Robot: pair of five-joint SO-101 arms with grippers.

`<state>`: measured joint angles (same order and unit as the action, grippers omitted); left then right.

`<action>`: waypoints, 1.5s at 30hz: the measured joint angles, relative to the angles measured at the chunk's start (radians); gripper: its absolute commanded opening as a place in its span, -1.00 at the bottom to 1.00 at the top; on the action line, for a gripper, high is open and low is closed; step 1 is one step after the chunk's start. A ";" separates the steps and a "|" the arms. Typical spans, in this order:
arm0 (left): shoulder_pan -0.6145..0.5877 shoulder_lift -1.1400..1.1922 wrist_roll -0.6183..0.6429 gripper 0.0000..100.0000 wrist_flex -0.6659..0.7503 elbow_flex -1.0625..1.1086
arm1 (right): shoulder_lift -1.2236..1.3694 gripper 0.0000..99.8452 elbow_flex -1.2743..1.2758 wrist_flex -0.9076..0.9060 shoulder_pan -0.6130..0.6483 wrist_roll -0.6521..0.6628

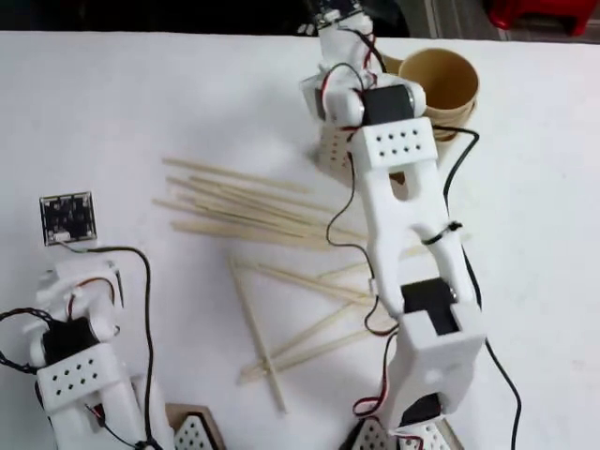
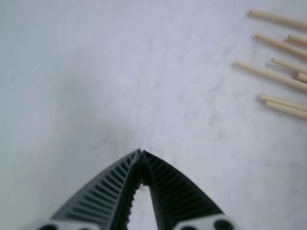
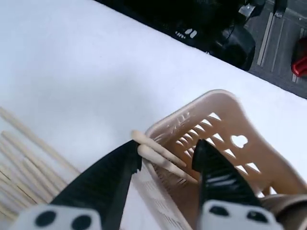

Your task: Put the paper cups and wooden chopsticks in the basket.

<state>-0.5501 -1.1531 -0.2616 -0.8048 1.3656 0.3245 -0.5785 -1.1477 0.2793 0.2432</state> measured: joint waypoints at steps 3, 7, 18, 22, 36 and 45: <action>0.000 0.000 0.000 -0.95 0.000 0.000 | 0.018 -0.63 -0.031 -0.041 -0.003 0.000; 0.000 0.000 0.000 -0.95 0.000 0.000 | 0.052 -0.63 -0.035 -0.100 -0.005 0.000; 0.000 0.000 0.000 -0.95 0.000 0.000 | 0.103 -0.94 -0.044 -0.133 -0.011 0.031; 0.000 0.000 0.000 -0.95 0.000 0.011 | 0.101 -0.96 -0.051 -0.141 -0.014 0.135; 0.002 0.000 0.000 -0.95 0.000 0.012 | 0.011 -0.97 -0.051 -0.339 -0.002 0.256; 0.002 0.000 0.000 -0.95 0.000 0.012 | 0.005 -0.72 -0.051 -0.405 0.000 0.334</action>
<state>-0.5485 -1.1531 -0.2616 -0.8048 1.3779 0.3291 -0.6291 -1.5528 0.2793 0.5777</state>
